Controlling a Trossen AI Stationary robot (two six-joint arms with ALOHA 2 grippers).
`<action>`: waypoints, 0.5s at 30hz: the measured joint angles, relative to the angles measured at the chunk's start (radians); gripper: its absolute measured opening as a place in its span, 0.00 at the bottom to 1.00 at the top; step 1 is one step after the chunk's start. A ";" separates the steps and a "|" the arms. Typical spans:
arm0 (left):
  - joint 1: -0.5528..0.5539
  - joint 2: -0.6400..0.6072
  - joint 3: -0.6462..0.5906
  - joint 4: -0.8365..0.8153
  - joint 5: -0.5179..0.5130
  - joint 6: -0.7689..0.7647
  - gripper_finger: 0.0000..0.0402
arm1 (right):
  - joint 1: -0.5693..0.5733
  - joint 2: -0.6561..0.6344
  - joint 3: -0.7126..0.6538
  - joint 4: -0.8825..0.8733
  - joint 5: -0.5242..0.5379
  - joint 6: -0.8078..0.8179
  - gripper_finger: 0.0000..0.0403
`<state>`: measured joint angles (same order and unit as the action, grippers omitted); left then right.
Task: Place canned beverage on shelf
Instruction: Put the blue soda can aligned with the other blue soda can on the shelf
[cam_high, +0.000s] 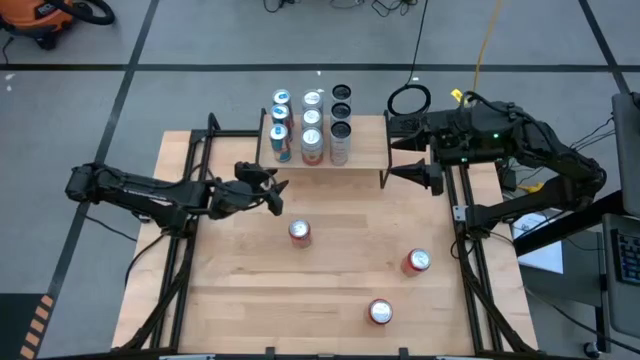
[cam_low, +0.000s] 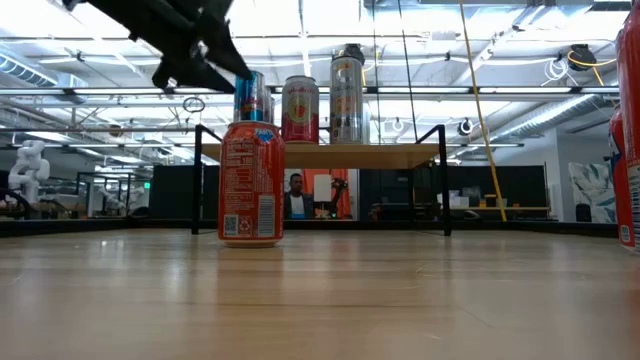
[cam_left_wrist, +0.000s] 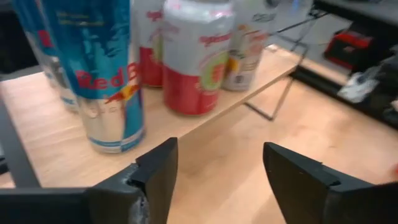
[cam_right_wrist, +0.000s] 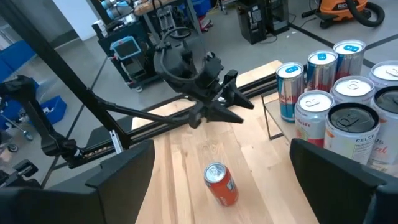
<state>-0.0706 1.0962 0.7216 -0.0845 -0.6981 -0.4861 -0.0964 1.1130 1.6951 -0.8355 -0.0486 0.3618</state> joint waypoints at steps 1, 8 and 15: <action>0.008 0.012 0.000 0.001 -0.009 0.002 0.56 | 0.000 0.005 0.000 0.000 0.000 0.000 0.87; 0.060 0.062 0.000 0.058 -0.041 0.054 0.43 | 0.000 0.033 0.000 0.000 -0.003 0.029 0.87; 0.140 0.070 0.000 0.128 -0.035 0.152 0.31 | 0.000 0.036 0.000 0.023 -0.004 0.045 0.87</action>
<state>0.0699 1.1660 0.7212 0.0437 -0.7328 -0.3343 -0.0967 1.1488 1.6951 -0.8126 -0.0525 0.4065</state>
